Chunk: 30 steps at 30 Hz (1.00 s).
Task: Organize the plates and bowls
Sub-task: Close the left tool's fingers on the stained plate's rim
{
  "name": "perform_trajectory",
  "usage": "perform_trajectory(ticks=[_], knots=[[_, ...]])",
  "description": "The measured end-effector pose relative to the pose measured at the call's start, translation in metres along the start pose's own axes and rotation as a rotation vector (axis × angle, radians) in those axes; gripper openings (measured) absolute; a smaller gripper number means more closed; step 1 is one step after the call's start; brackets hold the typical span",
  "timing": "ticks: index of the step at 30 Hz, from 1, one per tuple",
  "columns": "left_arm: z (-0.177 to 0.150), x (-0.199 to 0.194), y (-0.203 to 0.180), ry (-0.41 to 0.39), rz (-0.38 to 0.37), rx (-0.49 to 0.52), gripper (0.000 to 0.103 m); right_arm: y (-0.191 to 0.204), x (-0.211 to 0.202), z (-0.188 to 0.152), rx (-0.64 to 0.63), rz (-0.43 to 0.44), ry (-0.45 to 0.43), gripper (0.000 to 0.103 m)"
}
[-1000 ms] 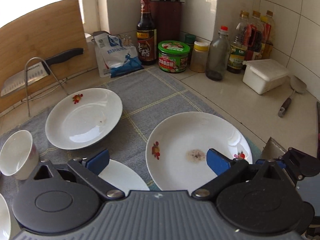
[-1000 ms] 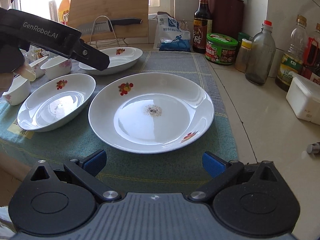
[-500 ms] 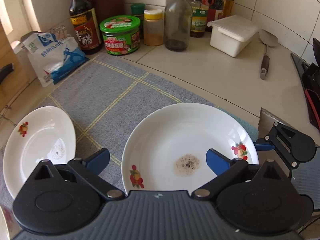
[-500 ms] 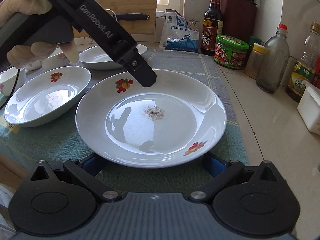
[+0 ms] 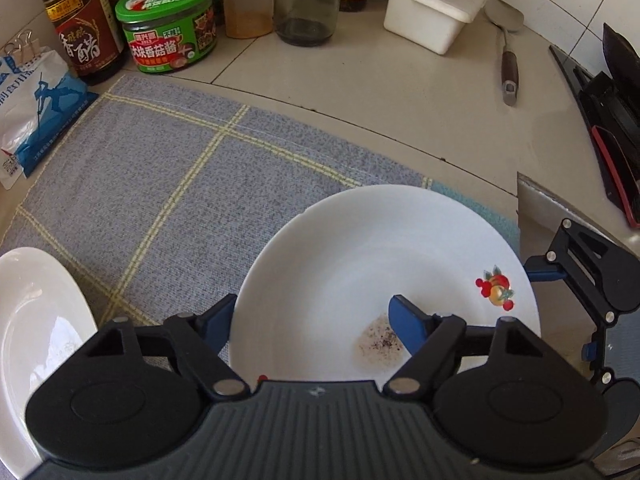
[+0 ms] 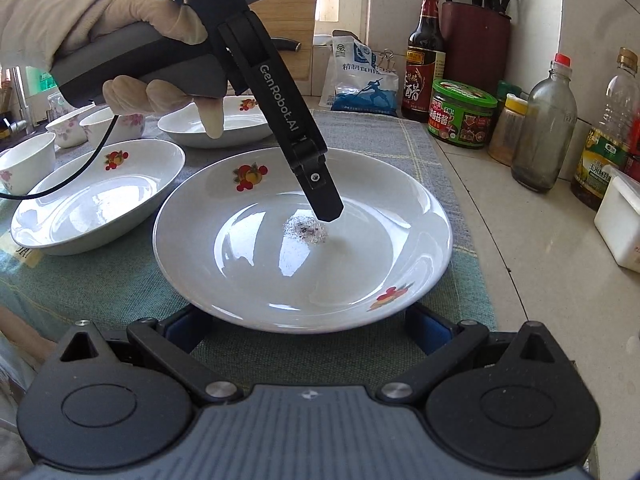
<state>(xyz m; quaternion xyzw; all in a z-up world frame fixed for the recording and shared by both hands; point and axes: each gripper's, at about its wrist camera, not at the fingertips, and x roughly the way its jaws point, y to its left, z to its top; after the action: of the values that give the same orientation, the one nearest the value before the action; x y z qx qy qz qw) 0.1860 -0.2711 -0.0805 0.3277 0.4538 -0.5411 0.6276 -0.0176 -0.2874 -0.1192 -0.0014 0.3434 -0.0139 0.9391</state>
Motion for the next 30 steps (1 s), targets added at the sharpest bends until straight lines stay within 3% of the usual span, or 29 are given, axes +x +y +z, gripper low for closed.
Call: perform_trajectory(ticks=[16,30], knots=[[0.006,0.009,0.005,0.053,-0.054,0.038,0.078,-0.003,0.001,0.008,0.01,0.06,0.036,0.103],[0.01,-0.004,0.015,0.013,-0.079,0.021,0.078,-0.004,0.004,0.019,-0.004,0.048,0.06,0.103]])
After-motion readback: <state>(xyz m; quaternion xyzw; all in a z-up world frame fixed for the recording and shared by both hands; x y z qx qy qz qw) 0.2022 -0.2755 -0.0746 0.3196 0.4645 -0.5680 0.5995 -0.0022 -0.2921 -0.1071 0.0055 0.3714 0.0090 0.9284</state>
